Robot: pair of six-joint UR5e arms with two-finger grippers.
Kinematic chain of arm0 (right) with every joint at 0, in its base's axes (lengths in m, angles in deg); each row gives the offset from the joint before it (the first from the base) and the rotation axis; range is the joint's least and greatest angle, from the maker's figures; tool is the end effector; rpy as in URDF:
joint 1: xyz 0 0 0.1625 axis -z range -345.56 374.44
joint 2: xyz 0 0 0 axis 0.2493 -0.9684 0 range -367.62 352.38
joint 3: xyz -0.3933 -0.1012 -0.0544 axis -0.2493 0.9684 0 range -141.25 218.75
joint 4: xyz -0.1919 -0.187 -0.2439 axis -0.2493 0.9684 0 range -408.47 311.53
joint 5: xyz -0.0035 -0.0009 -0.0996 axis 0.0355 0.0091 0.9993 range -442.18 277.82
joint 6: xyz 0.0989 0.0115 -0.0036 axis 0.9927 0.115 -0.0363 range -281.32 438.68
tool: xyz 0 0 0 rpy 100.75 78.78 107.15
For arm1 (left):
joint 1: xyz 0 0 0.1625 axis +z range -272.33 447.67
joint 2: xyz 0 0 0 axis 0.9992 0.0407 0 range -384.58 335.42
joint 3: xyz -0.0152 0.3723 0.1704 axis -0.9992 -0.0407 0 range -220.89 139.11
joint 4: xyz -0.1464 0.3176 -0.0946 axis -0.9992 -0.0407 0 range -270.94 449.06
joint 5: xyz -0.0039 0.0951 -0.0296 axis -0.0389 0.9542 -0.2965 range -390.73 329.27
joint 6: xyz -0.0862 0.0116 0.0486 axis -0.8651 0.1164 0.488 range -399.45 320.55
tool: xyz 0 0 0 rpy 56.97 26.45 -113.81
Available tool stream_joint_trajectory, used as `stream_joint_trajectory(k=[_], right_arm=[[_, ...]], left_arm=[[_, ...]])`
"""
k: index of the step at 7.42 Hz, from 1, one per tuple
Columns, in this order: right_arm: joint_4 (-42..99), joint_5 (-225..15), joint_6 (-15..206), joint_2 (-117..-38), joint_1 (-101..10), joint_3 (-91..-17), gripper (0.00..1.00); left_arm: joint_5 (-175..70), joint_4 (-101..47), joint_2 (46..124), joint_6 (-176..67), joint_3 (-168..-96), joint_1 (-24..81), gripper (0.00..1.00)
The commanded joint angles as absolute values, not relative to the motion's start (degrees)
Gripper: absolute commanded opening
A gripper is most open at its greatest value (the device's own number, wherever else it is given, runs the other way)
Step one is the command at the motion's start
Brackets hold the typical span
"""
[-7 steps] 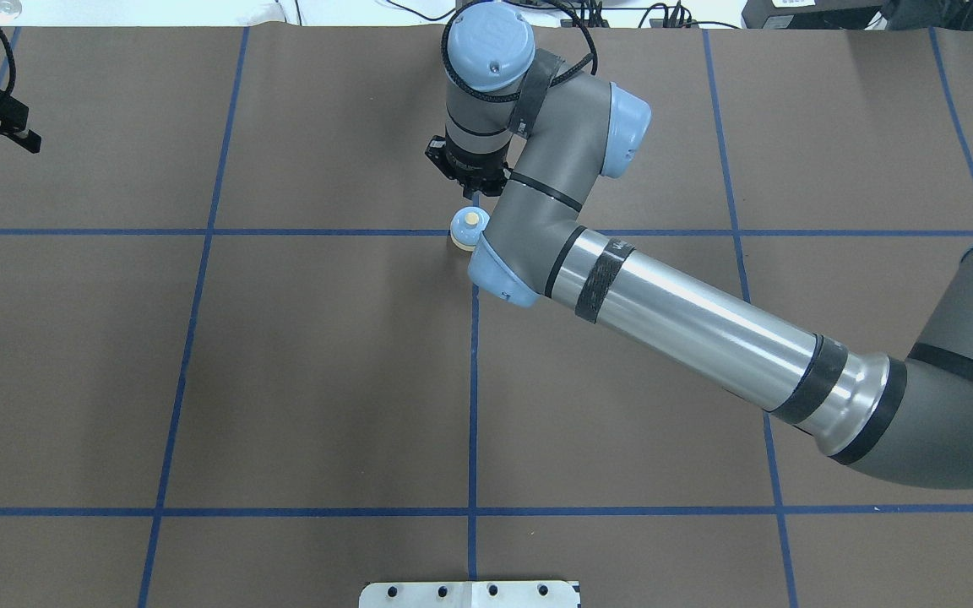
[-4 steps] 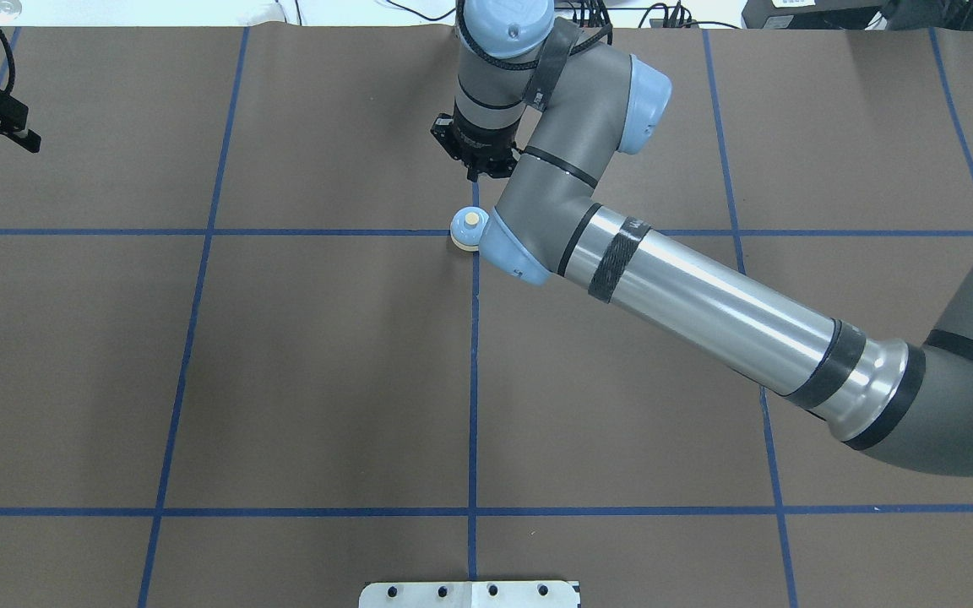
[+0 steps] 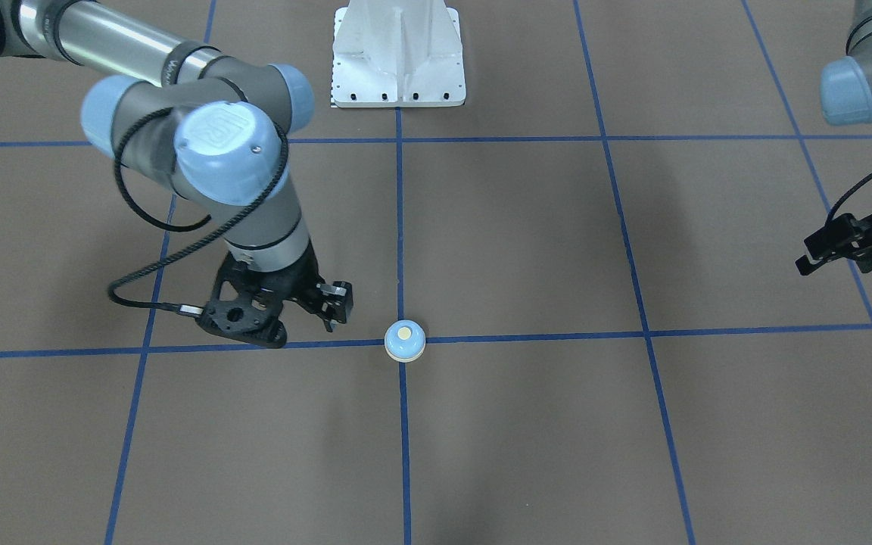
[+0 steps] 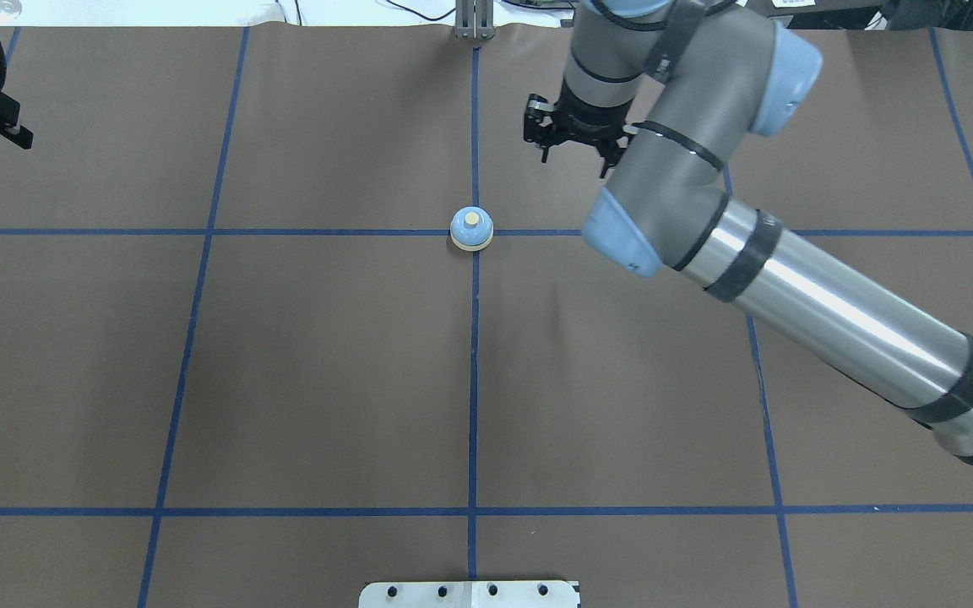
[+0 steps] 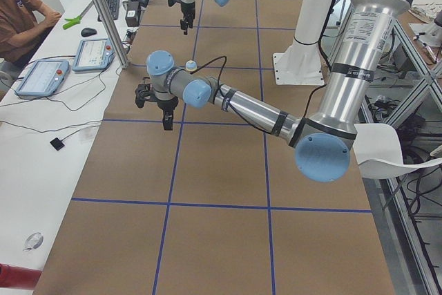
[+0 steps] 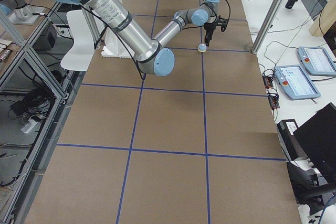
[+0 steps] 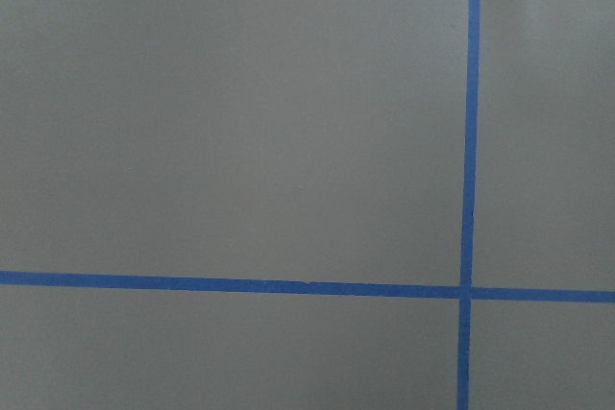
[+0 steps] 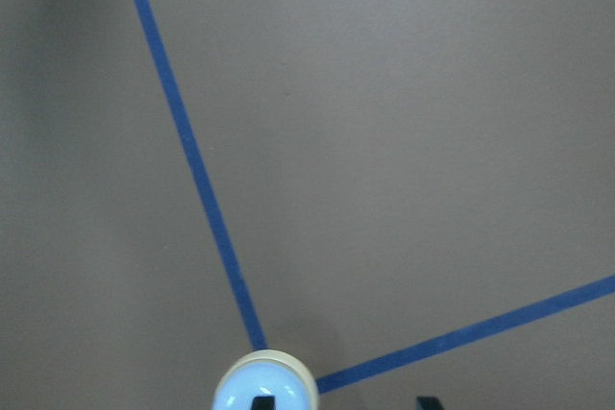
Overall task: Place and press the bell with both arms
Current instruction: 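Lift the right gripper off the bell and withdraw it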
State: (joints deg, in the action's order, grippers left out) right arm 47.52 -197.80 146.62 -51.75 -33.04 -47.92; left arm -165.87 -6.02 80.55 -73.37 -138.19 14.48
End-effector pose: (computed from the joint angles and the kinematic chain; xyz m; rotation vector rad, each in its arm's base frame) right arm -0.3904 -0.5591 0.2327 0.0030 -0.7633 0.2792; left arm 0.0959 -0.5343 0.4458 0.0801 0.8917 -0.0892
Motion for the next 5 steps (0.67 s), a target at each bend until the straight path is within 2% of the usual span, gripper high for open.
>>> stream_joint_trajectory(k=[1,3,5], right_arm=[[56.2,-198.0,128.2,-63.9,-39.5,-60.3,1.0],[56.3,-198.7,112.1,-75.3,-44.8,-66.2,1.0],[55.8,-205.2,94.9,-85.0,-54.0,-66.6,1.0]], left_arm=[[-165.6,-6.0,78.5,-66.1,-138.4,12.1,1.0],[-165.9,-6.4,73.4,-60.6,-138.5,7.7,1.0],[-165.7,-6.1,69.0,-46.4,-137.8,1.7,1.0]])
